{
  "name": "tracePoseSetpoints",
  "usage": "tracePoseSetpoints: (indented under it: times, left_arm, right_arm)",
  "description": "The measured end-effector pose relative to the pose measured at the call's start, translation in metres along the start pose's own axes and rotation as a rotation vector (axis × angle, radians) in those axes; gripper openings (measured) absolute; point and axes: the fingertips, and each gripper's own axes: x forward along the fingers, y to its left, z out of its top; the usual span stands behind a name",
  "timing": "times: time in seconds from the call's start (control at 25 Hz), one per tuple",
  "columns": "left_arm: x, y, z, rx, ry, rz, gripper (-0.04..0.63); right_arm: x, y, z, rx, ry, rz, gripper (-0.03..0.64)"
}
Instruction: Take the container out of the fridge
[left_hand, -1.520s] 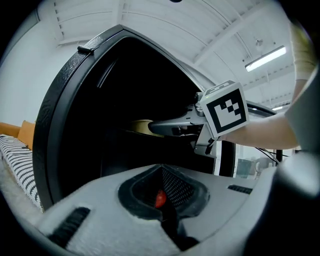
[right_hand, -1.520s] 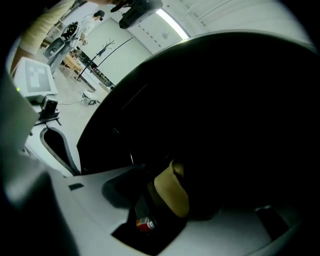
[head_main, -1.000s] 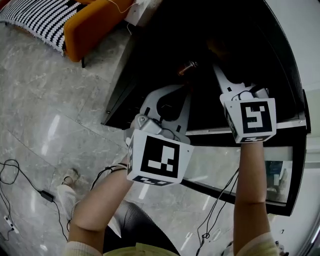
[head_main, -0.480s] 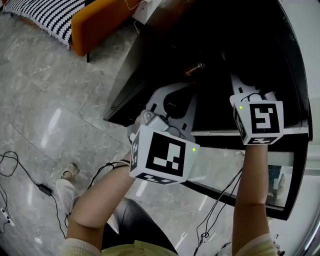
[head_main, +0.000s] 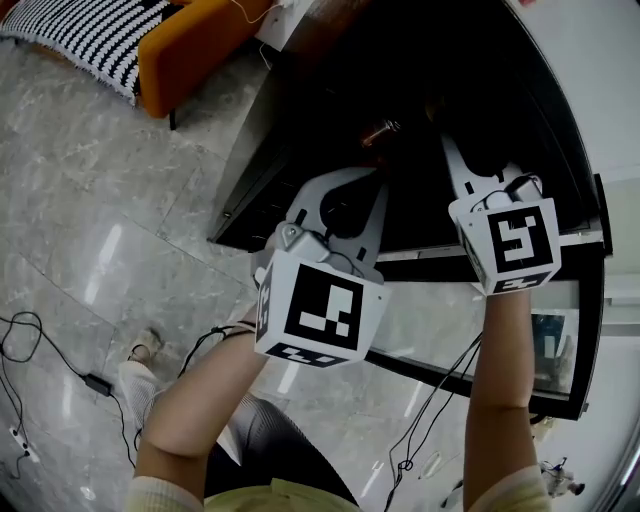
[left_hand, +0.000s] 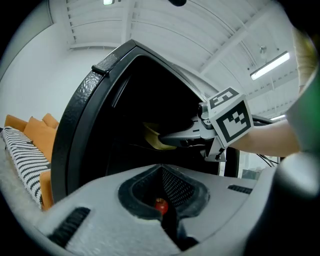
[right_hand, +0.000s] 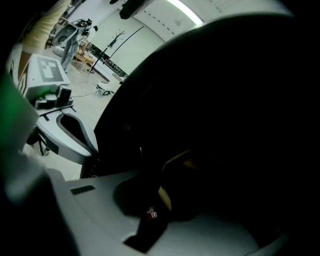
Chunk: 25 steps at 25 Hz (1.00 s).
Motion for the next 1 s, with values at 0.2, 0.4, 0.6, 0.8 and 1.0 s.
tracePoseSetpoints:
  times: [0.2,0.4,0.6,0.8,1.0]
  left_arm:
    - [-0.014,0.0,0.012,0.006,0.009,-0.005,0.02]
    - [-0.033,-0.002,0.026,0.033,0.02,-0.037,0.021]
    - [-0.055,0.001,0.034,0.045,0.057,-0.055,0.02]
    - [-0.07,-0.001,0.039,0.063,0.097,-0.079,0.021]
    - [-0.086,-0.004,0.049,0.086,0.125,-0.091,0.02]
  right_arm:
    - [-0.017,0.015,0.013,-0.018,0.002,0.01,0.043]
    - [-0.034,0.026,0.018,0.044,0.027,-0.008,0.043]
    - [-0.05,0.046,0.025,0.098,0.05,-0.008,0.043]
    - [-0.066,0.061,0.027,0.163,0.066,-0.014,0.043]
    - [-0.083,0.074,0.032,0.209,0.086,-0.016,0.043]
